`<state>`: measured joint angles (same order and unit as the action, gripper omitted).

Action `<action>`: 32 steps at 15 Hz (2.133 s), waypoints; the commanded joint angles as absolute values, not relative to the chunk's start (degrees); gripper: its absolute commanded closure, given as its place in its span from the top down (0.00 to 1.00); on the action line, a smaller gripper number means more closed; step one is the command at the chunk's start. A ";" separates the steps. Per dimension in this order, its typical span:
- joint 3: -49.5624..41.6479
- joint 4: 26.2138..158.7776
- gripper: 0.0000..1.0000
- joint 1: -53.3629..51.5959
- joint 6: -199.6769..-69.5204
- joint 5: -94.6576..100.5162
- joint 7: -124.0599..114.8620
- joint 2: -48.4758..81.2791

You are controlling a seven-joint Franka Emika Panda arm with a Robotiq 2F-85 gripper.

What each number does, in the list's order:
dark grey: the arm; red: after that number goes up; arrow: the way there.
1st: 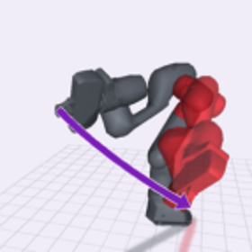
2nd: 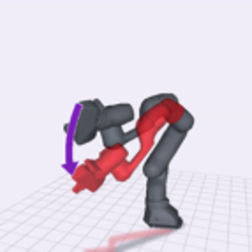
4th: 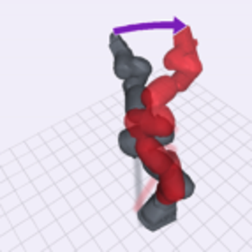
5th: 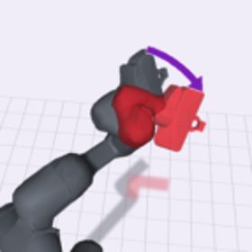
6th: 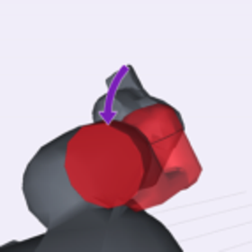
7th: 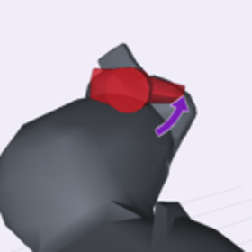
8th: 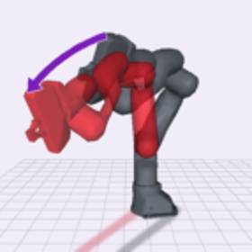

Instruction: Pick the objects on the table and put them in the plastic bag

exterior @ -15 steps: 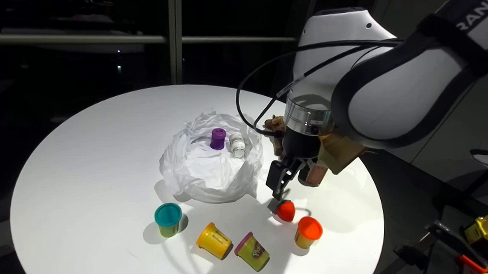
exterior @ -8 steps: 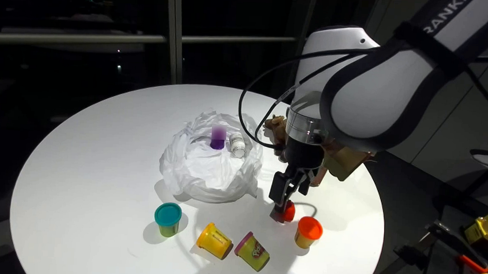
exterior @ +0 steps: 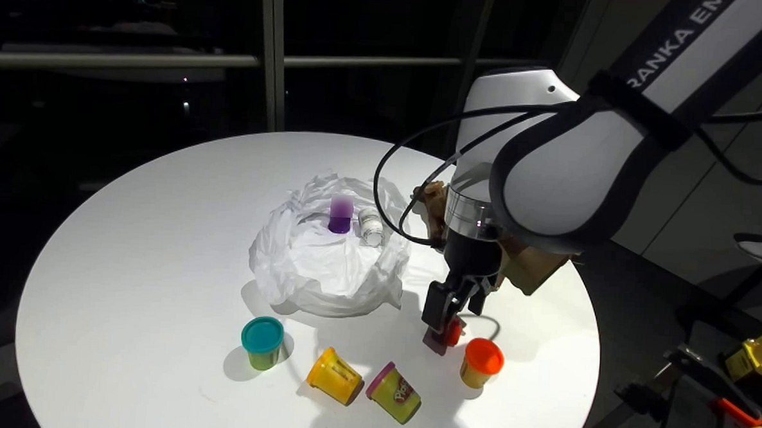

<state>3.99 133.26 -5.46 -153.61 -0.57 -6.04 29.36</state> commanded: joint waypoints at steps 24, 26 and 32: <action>-3.61 98.23 0.26 -15.15 -136.43 9.43 -27.23 34.97; -4.08 92.26 0.26 -15.56 -136.48 8.87 -28.67 39.78; -4.05 77.93 0.26 -15.14 -133.68 5.92 -30.14 50.68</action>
